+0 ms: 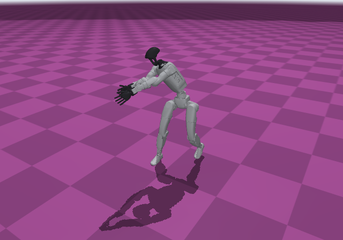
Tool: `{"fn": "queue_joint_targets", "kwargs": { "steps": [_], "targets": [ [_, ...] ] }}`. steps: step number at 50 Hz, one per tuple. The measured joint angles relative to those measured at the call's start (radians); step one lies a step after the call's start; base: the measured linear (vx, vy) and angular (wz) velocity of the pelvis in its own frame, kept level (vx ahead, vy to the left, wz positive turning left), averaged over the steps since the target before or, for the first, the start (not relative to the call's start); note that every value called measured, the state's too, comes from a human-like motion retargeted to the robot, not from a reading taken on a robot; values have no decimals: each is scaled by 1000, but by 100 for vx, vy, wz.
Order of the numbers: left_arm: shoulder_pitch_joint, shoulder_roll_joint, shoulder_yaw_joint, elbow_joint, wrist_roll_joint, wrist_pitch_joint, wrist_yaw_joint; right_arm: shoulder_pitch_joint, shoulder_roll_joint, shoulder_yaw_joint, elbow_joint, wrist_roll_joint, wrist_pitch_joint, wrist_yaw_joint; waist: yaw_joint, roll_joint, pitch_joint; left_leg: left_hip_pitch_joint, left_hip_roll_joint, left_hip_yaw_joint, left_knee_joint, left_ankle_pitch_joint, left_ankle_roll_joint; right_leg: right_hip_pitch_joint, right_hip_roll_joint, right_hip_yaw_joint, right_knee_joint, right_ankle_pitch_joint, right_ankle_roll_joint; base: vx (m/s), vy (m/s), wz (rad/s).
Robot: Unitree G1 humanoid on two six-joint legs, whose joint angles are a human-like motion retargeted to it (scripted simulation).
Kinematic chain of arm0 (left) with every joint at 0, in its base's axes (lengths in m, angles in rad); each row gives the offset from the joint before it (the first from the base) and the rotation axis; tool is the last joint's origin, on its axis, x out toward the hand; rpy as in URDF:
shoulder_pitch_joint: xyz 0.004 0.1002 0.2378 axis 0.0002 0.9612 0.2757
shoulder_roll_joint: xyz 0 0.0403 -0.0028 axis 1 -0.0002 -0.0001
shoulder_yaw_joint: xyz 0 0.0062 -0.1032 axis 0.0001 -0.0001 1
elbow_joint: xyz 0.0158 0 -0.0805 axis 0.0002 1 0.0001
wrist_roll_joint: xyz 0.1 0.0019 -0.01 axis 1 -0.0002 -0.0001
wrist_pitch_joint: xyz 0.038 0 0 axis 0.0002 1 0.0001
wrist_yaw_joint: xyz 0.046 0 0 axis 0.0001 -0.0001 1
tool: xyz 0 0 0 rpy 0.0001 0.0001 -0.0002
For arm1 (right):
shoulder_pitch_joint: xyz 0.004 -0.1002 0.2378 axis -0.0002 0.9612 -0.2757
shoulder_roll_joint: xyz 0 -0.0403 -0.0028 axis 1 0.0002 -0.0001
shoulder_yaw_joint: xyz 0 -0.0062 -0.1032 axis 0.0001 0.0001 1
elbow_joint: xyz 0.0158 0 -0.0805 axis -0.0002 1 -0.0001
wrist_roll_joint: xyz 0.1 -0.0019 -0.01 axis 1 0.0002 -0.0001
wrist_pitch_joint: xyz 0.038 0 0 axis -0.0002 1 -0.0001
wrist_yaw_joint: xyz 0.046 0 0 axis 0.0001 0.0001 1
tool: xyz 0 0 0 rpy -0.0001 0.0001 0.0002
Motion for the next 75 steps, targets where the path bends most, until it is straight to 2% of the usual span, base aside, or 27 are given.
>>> {"fn": "queue_joint_targets", "kwargs": {
  "steps": [2,4,6,10,13,15,17,19,22,24,27,30,33,35,37,40,42,45,47,50,51,53,57,62,65,70,75],
  "targets": [
    [93,-234,-213,113,-134,-3,95,355,-95,25,-156,247,-105,-50,-97,-7,32,-105,47,96,9,13,41,-39,-42,10,-51,15,-52,24,22,3],
    [268,-396,-320,102,-126,-84,245,711,-119,18,-353,399,-239,-100,-219,-30,54,-172,86,174,-42,37,51,-75,-83,16,-100,35,-61,29,19,-8],
    [467,-528,-277,63,79,-88,275,1047,-144,-55,-540,480,-313,-89,-317,-76,55,-193,130,221,-110,58,33,-90,-106,26,-138,36,-55,30,18,-62],
    [748,-763,-163,-20,406,-57,209,1548,-308,-229,-880,509,-312,-50,-334,-157,55,-143,256,227,-208,40,14,-66,-102,79,-196,21,-33,26,20,-138],
    [749,-767,-271,-265,492,-63,163,1752,-335,-302,-1150,402,-456,-205,-273,-189,35,-48,344,222,-308,57,25,-18,-96,122,-233,32,9,20,27,-142],
    [636,-666,-316,-520,549,-106,147,1776,-327,-391,-1323,253,-518,-289,-252,-200,0,27,411,262,-393,165,-1,27,-81,132,-243,37,20,17,33,-100],
    [471,-526,-294,-767,621,-154,146,1711,-339,-516,-1466,99,-514,-278,-255,-196,-107,67,460,325,-461,317,-49,52,-71,123,-243,38,16,16,38,-55],
    [264,-410,-252,-929,660,-187,161,1553,-355,-616,-1541,-63,-495,-242,-256,-191,-224,78,478,379,-469,383,-74,71,-83,84,-242,44,24,13,40,-18],
    [-142,-249,-211,-1046,713,-217,172,1151,-369,-674,-1528,-423,-434,-268,-232,-169,-341,51,470,417,-408,318,-30,89,-133,-34,-248,69,55,5,44,39],
    [-399,-177,-271,-1056,765,-273,244,861,-407,-694,-1463,-562,-434,-348,-173,-164,-388,24,448,397,-392,255,7,101,-173,-127,-255,97,101,-3,45,99],
    [-727,-192,-396,-963,848,-297,353,471,-466,-689,-1350,-702,-417,-520,-34,-208,-418,-42,409,300,-394,188,11,132,-226,-245,-266,135,161,-9,41,158],
    [-879,-259,-447,-838,827,-305,363,206,-499,-627,-1271,-713,-412,-636,157,-295,-405,-164,380,166,-364,177,-21,169,-256,-364,-270,176,176,-14,30,205],
    [-897,-297,-445,-621,752,-268,286,64,-506,-548,-1088,-436,-510,-580,369,-379,-323,-293,302,41,-327,201,-36,223,-311,-496,-265,224,176,-14,33,245],
    [-836,-307,-458,-413,672,-219,205,14,-490,-495,-849,-91,-608,-421,512,-399,-241,-340,259,-28,-334,218,-44,262,-326,-574,-253,253,158,-11,31,216],
    [-681,-315,-464,-167,568,-145,142,12,-428,-404,-561,239,-562,-188,652,-377,-164,-356,237,-81,-355,223,-41,291,-321,-628,-234,278,132,-7,25,152],
    [-332,-307,-377,137,375,-43,129,108,-259,-217,-210,555,-211,107,855,-330,-86,-369,211,-134,-384,227,-6,302,-322,-664,-203,317,86,6,20,100],
    [-49,-228,-298,162,285,-79,141,230,-148,-44,-70,755,-149,233,993,-313,-49,-378,190,-157,-410,236,33,293,-330,-665,-182,349,47,24,18,89],
    [376,-104,-130,21,86,-241,263,394,75,181,43,580,-204,151,1200,-300,21,-382,147,-204,-479,259,91,286,-339,-650,-148,404,-2,41,20,136],
    [659,-41,37,-119,-56,-350,300,484,228,307,109,287,-164,110,1315,-289,28,-375,114,-277,-543,273,111,301,-309,-589,-122,433,-16,57,22,233],
    [1020,93,352,-431,-9,-393,299,550,408,365,84,-7,-52,221,1430,-252,7,-309,55,-446,-644,283,130,387,-187,-368,-72,406,10,65,21,346],
    [1118,138,459,-565,6,-406,307,553,451,353,33,-69,-83,99,1450,-243,-31,-283,43,-517,-676,283,128,419,-120,-297,-52,374,23,68,18,415],
    [1257,215,652,-805,24,-421,291,511,481,333,-100,-255,-91,-12,1479,-229,-116,-232,21,-658,-734,289,130,467,4,-215,4,314,32,67,14,442],
    [1214,305,879,-1132,79,-467,265,198,340,291,-423,-617,-67,266,1480,-236,-286,-143,10,-878,-824,312,152,428,112,-315,220,200,-18,57,2,407],
    [823,466,902,-1352,330,-574,500,-356,166,231,-630,-857,-126,262,1402,-255,-409,-50,66,-1021,-908,304,162,253,10,-530,426,-92,-120,44,-16,216],
    [557,585,847,-1414,489,-581,640,-594,120,192,-664,-941,-163,192,1319,-253,-444,18,82,-1049,-909,261,159,168,-58,-613,349,-230,-113,40,-23,59],
    [216,610,660,-1431,781,-440,820,-741,38,245,-721,-913,-201,62,1105,-277,-505,162,54,-979,-909,209,146,69,-128,-721,104,-83,3,40,-25,-37],
    [220,513,694,-1305,788,-399,807,-735,-33,382,-722,-702,-243,145,846,-208,-645,209,62,-692,-847,124,87,11,-34,-536,81,-98,-31,30,-20,-188]
  ]
}}
